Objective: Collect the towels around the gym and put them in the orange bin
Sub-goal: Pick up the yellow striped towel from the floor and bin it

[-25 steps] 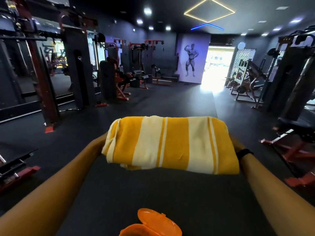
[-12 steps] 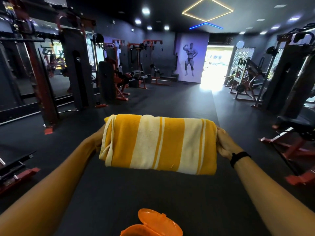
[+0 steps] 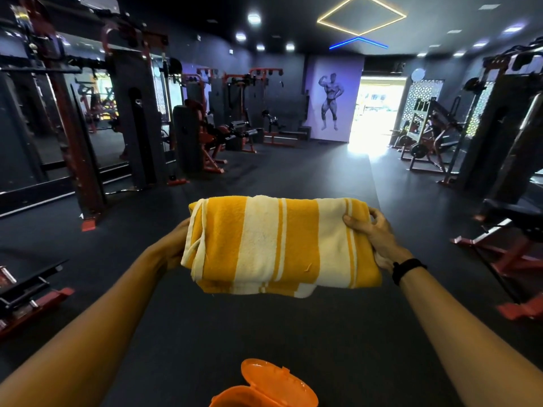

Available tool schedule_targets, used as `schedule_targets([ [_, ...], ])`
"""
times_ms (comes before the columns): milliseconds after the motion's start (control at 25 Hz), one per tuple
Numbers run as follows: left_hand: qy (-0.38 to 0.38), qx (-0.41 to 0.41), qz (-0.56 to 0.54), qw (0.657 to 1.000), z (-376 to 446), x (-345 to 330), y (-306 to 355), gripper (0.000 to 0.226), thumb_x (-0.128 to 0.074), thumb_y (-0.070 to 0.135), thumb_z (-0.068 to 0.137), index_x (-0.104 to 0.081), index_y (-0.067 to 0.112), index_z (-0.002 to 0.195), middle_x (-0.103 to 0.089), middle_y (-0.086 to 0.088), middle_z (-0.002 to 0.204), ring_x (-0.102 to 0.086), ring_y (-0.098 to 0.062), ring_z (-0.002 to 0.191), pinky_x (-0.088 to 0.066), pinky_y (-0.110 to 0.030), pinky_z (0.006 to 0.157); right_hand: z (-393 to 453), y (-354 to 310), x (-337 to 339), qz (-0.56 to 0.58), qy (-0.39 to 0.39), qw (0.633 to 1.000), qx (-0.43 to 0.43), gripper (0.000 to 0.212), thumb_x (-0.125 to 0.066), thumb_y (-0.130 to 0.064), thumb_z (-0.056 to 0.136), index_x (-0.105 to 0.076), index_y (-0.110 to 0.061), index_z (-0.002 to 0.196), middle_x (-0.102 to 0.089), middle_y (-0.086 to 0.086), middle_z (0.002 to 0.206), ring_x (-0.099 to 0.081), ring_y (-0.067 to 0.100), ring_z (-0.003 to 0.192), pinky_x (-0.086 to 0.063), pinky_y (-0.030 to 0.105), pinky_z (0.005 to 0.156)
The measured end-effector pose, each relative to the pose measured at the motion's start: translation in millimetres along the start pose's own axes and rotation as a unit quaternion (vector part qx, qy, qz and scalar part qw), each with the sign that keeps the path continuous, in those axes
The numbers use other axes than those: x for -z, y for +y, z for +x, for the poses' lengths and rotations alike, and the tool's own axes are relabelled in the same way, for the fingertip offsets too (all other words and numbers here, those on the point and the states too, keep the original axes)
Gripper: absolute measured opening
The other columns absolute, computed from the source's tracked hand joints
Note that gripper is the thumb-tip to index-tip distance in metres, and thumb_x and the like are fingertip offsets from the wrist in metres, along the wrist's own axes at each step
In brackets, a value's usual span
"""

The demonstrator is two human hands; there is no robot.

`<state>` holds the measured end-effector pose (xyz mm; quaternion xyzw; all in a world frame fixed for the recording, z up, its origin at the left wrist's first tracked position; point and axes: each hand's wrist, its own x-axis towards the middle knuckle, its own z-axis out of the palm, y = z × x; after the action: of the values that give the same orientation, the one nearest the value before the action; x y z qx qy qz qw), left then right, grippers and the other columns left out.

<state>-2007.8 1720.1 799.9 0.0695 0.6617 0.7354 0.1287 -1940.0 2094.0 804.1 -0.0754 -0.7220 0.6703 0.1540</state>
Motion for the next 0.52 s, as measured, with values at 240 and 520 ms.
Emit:
schedule_targets([
  [240, -0.115, 0.089, 0.025, 0.989, 9, 21, -5, 0.083, -0.048, 0.082, 0.069, -0.068, 0.014, 0.112, -0.067, -0.022, 0.109, -0.064, -0.036, 0.095, -0.048, -0.051, 0.086, 9, -32, -9, -0.036, -0.059, 0.995, 0.068, 0.097, -0.088, -0.05, 0.052, -0.042, -0.022, 0.132, -0.06, 0.008, 0.121, -0.063, 0.025, 0.104, -0.054, 0.044, 0.089],
  [520, -0.249, -0.082, 0.297, 0.918, 20, -73, -14, 0.085, -0.086, 0.041, 0.064, -0.041, 0.031, 0.136, -0.057, 0.006, 0.13, -0.058, -0.012, 0.117, -0.052, -0.036, 0.097, 6, -61, -65, -0.196, -0.244, 0.937, 0.158, 0.056, -0.079, -0.009, 0.074, -0.046, -0.021, 0.118, -0.071, 0.007, 0.094, -0.069, 0.011, 0.081, -0.054, 0.021, 0.07],
])
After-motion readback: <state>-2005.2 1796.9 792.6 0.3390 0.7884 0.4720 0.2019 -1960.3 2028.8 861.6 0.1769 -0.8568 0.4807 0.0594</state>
